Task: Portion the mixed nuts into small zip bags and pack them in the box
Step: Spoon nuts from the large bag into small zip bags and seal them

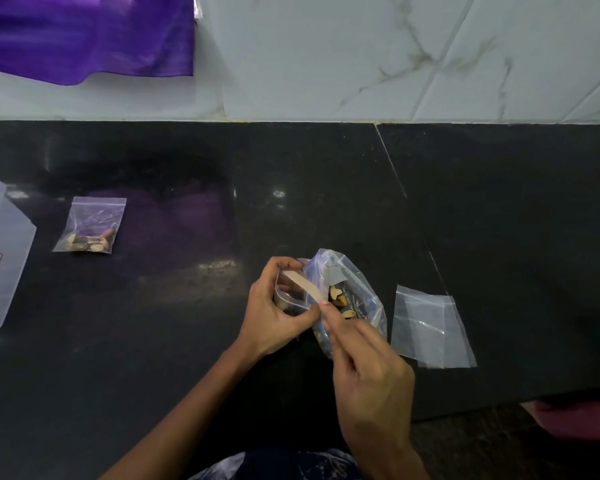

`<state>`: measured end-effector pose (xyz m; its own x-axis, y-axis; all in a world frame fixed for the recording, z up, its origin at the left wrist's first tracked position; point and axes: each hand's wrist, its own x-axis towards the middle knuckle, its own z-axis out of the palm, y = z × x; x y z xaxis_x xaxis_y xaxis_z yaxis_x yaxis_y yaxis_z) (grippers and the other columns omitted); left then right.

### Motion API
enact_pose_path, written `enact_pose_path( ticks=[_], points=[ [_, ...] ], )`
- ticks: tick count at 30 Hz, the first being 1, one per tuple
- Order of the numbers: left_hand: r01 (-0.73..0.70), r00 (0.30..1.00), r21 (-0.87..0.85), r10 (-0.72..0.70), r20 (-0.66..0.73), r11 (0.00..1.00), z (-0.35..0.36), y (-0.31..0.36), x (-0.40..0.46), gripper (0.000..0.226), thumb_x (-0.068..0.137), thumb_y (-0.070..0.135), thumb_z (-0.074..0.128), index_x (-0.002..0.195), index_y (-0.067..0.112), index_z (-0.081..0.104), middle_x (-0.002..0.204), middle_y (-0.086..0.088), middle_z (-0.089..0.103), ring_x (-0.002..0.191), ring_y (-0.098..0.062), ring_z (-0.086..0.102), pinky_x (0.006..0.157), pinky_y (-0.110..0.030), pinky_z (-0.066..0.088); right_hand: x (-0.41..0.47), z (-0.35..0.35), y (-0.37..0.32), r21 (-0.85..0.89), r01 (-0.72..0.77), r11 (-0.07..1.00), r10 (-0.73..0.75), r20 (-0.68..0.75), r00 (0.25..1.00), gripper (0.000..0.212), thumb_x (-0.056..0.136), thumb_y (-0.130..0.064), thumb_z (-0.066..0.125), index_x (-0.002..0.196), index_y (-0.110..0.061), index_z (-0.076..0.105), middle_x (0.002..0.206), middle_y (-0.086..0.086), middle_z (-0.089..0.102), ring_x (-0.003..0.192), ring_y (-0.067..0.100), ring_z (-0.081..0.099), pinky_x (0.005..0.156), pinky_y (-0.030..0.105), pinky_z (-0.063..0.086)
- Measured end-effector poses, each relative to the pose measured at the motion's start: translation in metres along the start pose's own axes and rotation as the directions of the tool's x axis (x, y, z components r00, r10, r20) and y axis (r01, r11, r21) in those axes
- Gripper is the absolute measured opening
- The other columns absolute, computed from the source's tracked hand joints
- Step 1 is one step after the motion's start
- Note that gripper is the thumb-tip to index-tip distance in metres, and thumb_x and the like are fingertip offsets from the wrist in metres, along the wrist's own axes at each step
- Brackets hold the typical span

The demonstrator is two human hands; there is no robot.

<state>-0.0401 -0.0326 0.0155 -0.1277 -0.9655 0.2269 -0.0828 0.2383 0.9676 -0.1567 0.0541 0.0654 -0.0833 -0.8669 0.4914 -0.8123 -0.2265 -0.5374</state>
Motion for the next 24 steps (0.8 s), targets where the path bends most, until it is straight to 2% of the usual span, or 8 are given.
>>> enact_pose_path(
  ticks=[4, 6, 9, 12, 16, 19, 21, 24],
  points=[
    [0.010, 1.000, 0.017, -0.010, 0.001, 1.000, 0.001, -0.003, -0.001, 0.047, 0.065, 0.024, 0.077, 0.102, 0.012, 0.051, 0.093, 0.015, 0.064, 0.077, -0.009, 0.065, 0.069, -0.020, 0.052, 0.000, 0.003, 0.001, 0.062, -0.039, 0.997, 0.040, -0.018, 0.999, 0.029, 0.091, -0.024, 0.053, 0.116, -0.017, 0.067, 0.075, -0.010, 0.063, 0.056, -0.001, 0.052, 0.044, 0.016, 0.046],
    [0.018, 1.000, 0.040, -0.018, -0.011, 0.999, 0.001, -0.004, -0.001, 0.045, 0.065, 0.027, 0.077, 0.100, 0.015, 0.051, 0.092, 0.010, 0.063, 0.076, -0.010, 0.064, 0.069, -0.018, 0.051, 0.005, -0.005, -0.001, 0.146, -0.151, 0.978, 0.163, -0.077, 0.984, 0.025, 0.091, -0.027, 0.054, 0.110, -0.017, 0.068, 0.073, -0.014, 0.063, 0.049, 0.002, 0.053, 0.041, 0.014, 0.044],
    [0.038, 0.999, 0.060, -0.037, -0.019, 0.998, -0.002, -0.003, -0.001, 0.046, 0.064, 0.032, 0.078, 0.096, 0.015, 0.049, 0.093, 0.007, 0.063, 0.076, -0.009, 0.064, 0.071, -0.018, 0.052, 0.018, -0.027, 0.004, 0.210, -0.393, 0.895, 0.424, -0.129, 0.896, 0.013, 0.088, -0.025, 0.058, 0.093, -0.036, 0.064, 0.067, -0.022, 0.060, 0.062, -0.001, 0.062, 0.044, 0.013, 0.046],
    [0.062, 0.998, 0.062, -0.061, -0.017, 0.996, -0.004, -0.003, -0.001, 0.052, 0.063, 0.035, 0.079, 0.094, 0.011, 0.044, 0.093, 0.008, 0.064, 0.076, -0.013, 0.065, 0.072, -0.022, 0.054, 0.026, -0.033, 0.026, 0.031, -0.651, 0.759, 0.648, 0.071, 0.759, 0.011, 0.090, -0.029, 0.059, 0.081, -0.036, 0.057, 0.062, -0.012, 0.059, 0.057, 0.008, 0.059, 0.050, 0.026, 0.048],
    [0.068, 0.998, 0.030, -0.068, -0.008, 0.997, -0.004, -0.004, -0.003, 0.058, 0.062, 0.033, 0.080, 0.094, 0.008, 0.038, 0.091, 0.005, 0.062, 0.076, -0.016, 0.064, 0.071, -0.029, 0.056, 0.024, -0.024, 0.050, -0.162, -0.728, 0.666, 0.741, 0.255, 0.621, 0.014, 0.092, -0.040, 0.052, 0.097, -0.027, 0.053, 0.076, -0.006, 0.062, 0.065, 0.009, 0.056, 0.054, 0.028, 0.044],
    [0.091, 0.996, 0.023, -0.091, 0.000, 0.996, -0.006, -0.003, -0.004, 0.062, 0.061, 0.035, 0.081, 0.095, 0.008, 0.037, 0.092, 0.002, 0.059, 0.073, -0.019, 0.064, 0.066, -0.035, 0.057, 0.025, -0.027, 0.051, -0.267, -0.694, 0.668, 0.743, 0.285, 0.606, 0.026, 0.090, -0.053, 0.046, 0.107, -0.033, 0.048, 0.098, -0.009, 0.057, 0.077, 0.008, 0.053, 0.055, 0.024, 0.036],
    [0.108, 0.994, 0.030, -0.108, 0.003, 0.994, -0.008, -0.001, -0.004, 0.065, 0.059, 0.038, 0.081, 0.094, 0.008, 0.035, 0.093, -0.002, 0.056, 0.068, -0.017, 0.061, 0.061, -0.033, 0.055, 0.027, -0.032, 0.048, -0.366, -0.656, 0.660, 0.748, 0.249, 0.615, 0.041, 0.088, -0.059, 0.045, 0.121, -0.034, 0.046, 0.118, -0.005, 0.046, 0.089, 0.008, 0.049, 0.064, 0.024, 0.038],
    [0.153, 0.988, 0.057, -0.154, -0.001, 0.987, -0.010, 0.012, -0.005, 0.067, 0.053, 0.046, 0.080, 0.092, 0.017, 0.034, 0.092, 0.003, 0.051, 0.068, 0.001, 0.055, 0.061, -0.020, 0.050, 0.030, -0.041, 0.037, -0.398, -0.543, 0.740, 0.623, 0.102, 0.775, 0.048, 0.083, -0.056, 0.053, 0.124, -0.030, 0.051, 0.121, -0.004, 0.041, 0.106, 0.011, 0.044, 0.086, 0.030, 0.040]
  ],
)
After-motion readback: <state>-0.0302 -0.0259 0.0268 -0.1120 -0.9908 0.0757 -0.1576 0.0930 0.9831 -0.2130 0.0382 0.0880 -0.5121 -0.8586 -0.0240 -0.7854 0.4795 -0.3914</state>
